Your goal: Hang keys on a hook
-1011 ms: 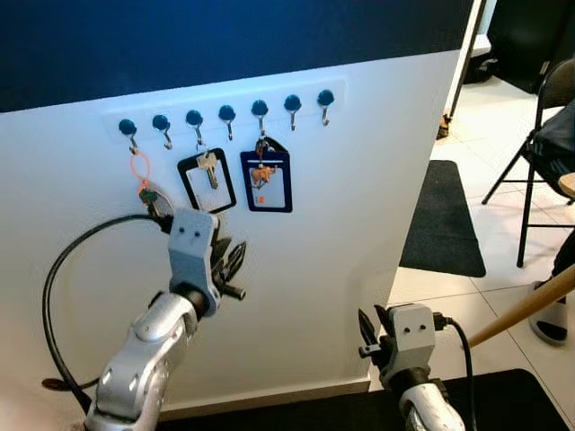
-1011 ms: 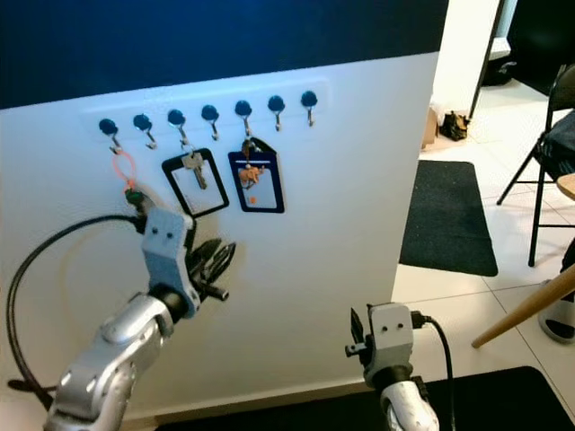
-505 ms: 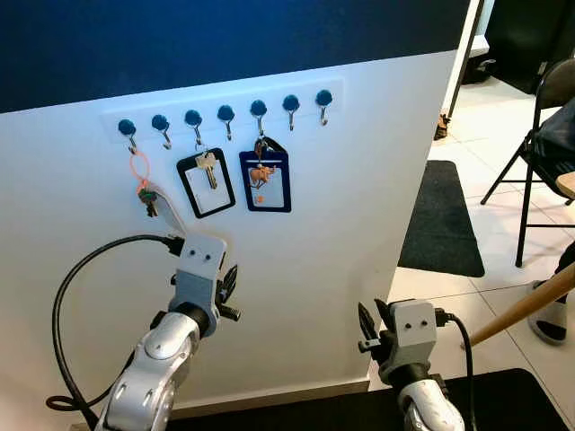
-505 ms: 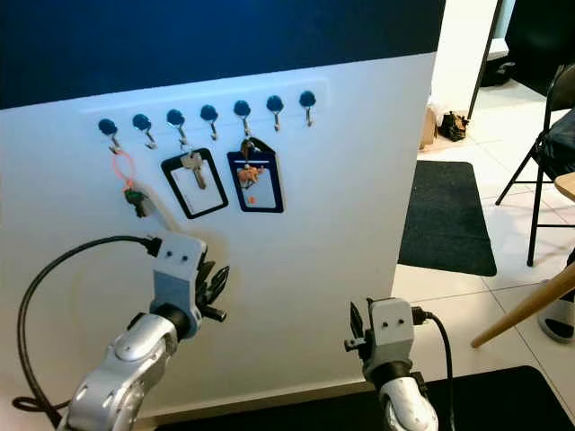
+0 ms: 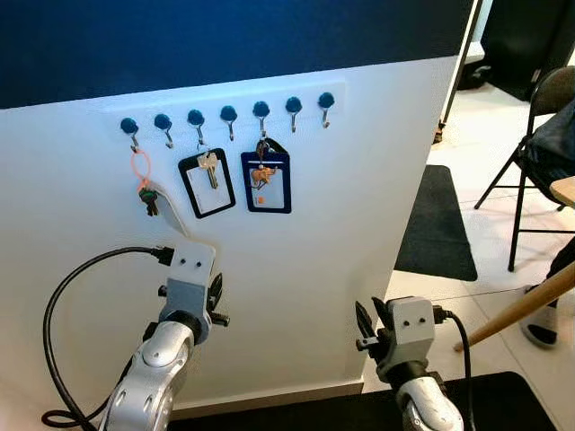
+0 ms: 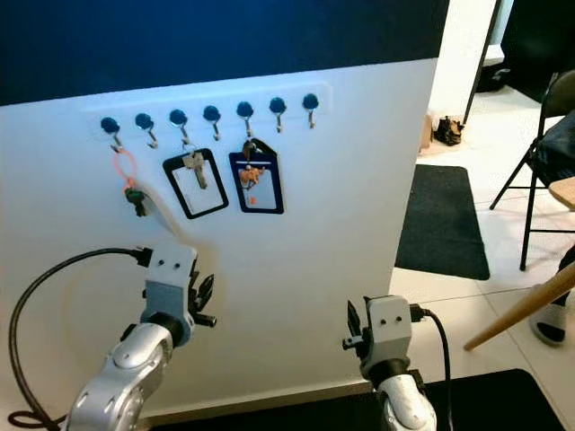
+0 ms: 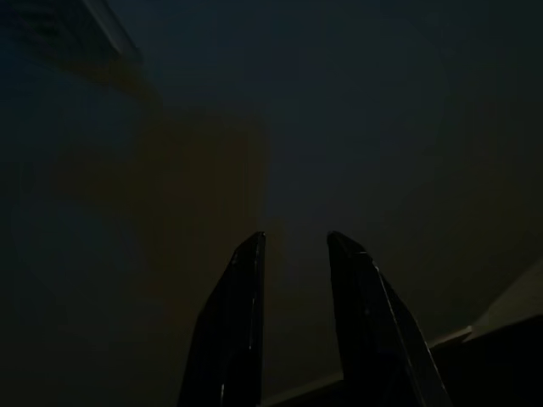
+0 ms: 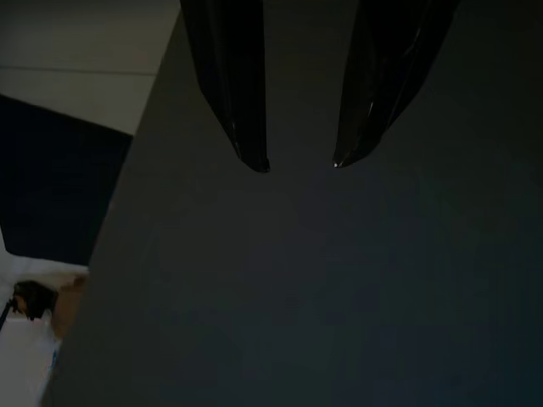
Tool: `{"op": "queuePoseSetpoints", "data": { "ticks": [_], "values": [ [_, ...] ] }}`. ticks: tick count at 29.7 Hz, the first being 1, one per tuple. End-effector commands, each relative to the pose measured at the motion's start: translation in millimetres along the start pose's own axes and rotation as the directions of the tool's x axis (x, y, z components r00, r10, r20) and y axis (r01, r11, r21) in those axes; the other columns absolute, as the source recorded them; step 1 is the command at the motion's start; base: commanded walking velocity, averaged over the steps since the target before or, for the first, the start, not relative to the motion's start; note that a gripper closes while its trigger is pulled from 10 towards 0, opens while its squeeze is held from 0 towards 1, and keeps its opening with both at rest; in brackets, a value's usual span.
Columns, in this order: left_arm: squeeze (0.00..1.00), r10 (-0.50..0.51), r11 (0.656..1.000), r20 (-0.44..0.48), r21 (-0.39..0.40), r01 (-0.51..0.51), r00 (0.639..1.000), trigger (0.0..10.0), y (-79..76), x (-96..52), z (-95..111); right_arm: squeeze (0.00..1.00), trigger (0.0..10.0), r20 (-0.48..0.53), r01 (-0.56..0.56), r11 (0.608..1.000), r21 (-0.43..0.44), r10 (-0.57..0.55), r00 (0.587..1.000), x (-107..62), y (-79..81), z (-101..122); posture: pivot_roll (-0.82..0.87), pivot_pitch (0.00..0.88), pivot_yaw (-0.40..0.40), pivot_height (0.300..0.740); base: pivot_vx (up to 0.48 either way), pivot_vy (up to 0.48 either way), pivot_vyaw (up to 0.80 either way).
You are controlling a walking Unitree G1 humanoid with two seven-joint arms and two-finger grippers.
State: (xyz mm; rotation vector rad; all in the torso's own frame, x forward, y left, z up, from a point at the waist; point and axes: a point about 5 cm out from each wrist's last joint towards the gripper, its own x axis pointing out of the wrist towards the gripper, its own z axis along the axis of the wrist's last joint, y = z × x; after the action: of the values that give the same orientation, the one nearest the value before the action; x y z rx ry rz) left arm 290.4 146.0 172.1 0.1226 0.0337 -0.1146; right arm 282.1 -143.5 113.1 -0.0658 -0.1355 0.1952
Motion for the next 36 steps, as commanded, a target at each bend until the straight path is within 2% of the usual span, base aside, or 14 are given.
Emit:
{"op": "queuePoseSetpoints", "data": {
  "ticks": [1, 4, 9, 11, 18, 19, 20, 22, 25, 27, 31, 32, 33, 36],
  "values": [
    [0.00, 0.042, 0.999, -0.003, 0.008, -0.041, 0.999, 10.0, 5.9, -0.7, -3, 0.00, 10.0, -0.003, -0.026, 1.000, 0.016, 0.026, 1.000, 1.5, 4.6, 2, 0.02, 0.152, 0.054, 0.740, 0.000, 0.000, 0.00],
    [0.00, 0.046, 0.997, 0.002, 0.057, -0.046, 0.999, 10.0, 7.4, 1.7, 0, 0.00, 10.0, 0.004, -0.073, 0.997, 0.014, 0.073, 0.997, 8.8, 4.4, 7, 0.05, 0.144, -0.001, 0.740, 0.000, 0.000, 0.00],
    [0.00, 0.092, 0.993, 0.043, 0.065, -0.095, 0.995, 10.0, 12.7, 4.3, 6, 0.00, 10.0, 0.010, -0.091, 0.996, -0.010, 0.091, 0.996, 13.7, -0.9, 8, 0.04, 0.123, 0.032, 0.740, 0.000, 0.000, 0.00],
    [0.00, 0.090, 0.992, 0.031, 0.090, -0.093, 0.995, 10.0, 11.4, 5.2, 2, 0.00, 10.0, 0.009, -0.057, 0.998, -0.013, 0.057, 0.998, 14.3, -5.3, 8, 0.05, 0.133, 0.029, 0.740, 0.000, 0.000, 0.00],
    [0.00, 0.090, 0.992, 0.031, 0.090, -0.093, 0.995, 10.0, 11.4, 5.2, 2, 0.00, 10.0, 0.009, -0.057, 0.998, -0.013, 0.057, 0.998, 14.3, -5.3, 8, 0.05, 0.133, 0.029, 0.740, 0.000, 0.000, 0.00],
    [0.00, 0.084, 0.991, 0.032, 0.102, -0.087, 0.996, 10.0, 10.6, 4.0, 2, 0.00, 10.0, 0.010, -0.035, 0.999, 0.002, 0.035, 0.999, 13.7, -6.5, 8, 0.05, 0.117, 0.041, 0.740, 0.000, 0.000, 0.00],
    [0.00, 0.092, 0.990, 0.044, 0.100, -0.096, 0.995, 10.0, 16.2, -1.0, -1, 0.00, 10.0, 0.007, -0.037, 0.999, 0.013, 0.037, 0.999, 8.6, 0.3, 6, 0.02, 0.111, 0.068, 0.740, 0.000, 0.000, 0.00],
    [0.00, 0.106, 0.989, 0.066, 0.093, -0.112, 0.992, 10.0, 24.3, -6.8, -4, 0.00, 10.0, 0.003, -0.044, 0.999, 0.031, 0.044, 0.999, 1.3, 9.5, 3, 0.03, 0.084, 0.043, 0.740, 0.000, 0.000, 0.00],
    [0.00, 0.125, 0.982, 0.096, 0.131, -0.137, 0.987, 10.0, 29.1, -7.7, -3, 0.00, 10.0, -0.009, -0.056, 0.998, 0.037, 0.056, 0.998, -3.7, 12.3, 0, 0.04, 0.079, 0.038, 0.740, 0.000, 0.000, 0.00],
    [0.00, 0.139, 0.981, 0.111, 0.122, -0.153, 0.984, 10.0, 29.4, -8.8, -1, 0.00, 10.0, -0.009, -0.070, 0.997, 0.021, 0.070, 0.997, -5.9, 11.8, 1, 0.02, 0.064, 0.038, 0.740, 0.000, 0.000, 0.00],
    [0.00, 0.124, 0.984, 0.134, 0.110, -0.139, 0.983, 10.0, 19.7, -7.8, 2, 0.00, 10.0, 0.011, -0.045, 0.999, -0.013, 0.045, 0.999, -8.0, -1.8, 8, -0.01, 0.046, 0.048, 0.740, 0.000, 0.000, 0.00],
    [0.00, 0.101, 0.987, 0.145, 0.111, -0.117, 0.984, 10.0, 11.9, -4.3, 3, 0.00, 10.0, 0.022, -0.012, 1.000, -0.026, 0.012, 1.000, -8.1, -12.0, 11, -0.01, 0.041, 0.056, 0.740, 0.000, 0.000, 0.00],
    [0.00, 0.101, 0.987, 0.145, 0.111, -0.117, 0.984, 10.0, 11.9, -4.3, 3, 0.00, 10.0, 0.022, -0.012, 1.000, -0.026, 0.012, 1.000, -8.1, -12.0, 11, -0.01, 0.041, 0.056, 0.740, 0.000, 0.000, 0.00],
    [0.00, 0.037, 0.991, 0.177, 0.122, -0.059, 0.983, 10.0, -3.9, 8.7, 13, 0.00, 10.0, 0.051, 0.047, 0.998, -0.045, -0.045, 0.998, -5.6, -30.0, 19, -0.05, 0.030, 0.087, 0.740, 0.000, 0.000, 0.00]
  ]
}}
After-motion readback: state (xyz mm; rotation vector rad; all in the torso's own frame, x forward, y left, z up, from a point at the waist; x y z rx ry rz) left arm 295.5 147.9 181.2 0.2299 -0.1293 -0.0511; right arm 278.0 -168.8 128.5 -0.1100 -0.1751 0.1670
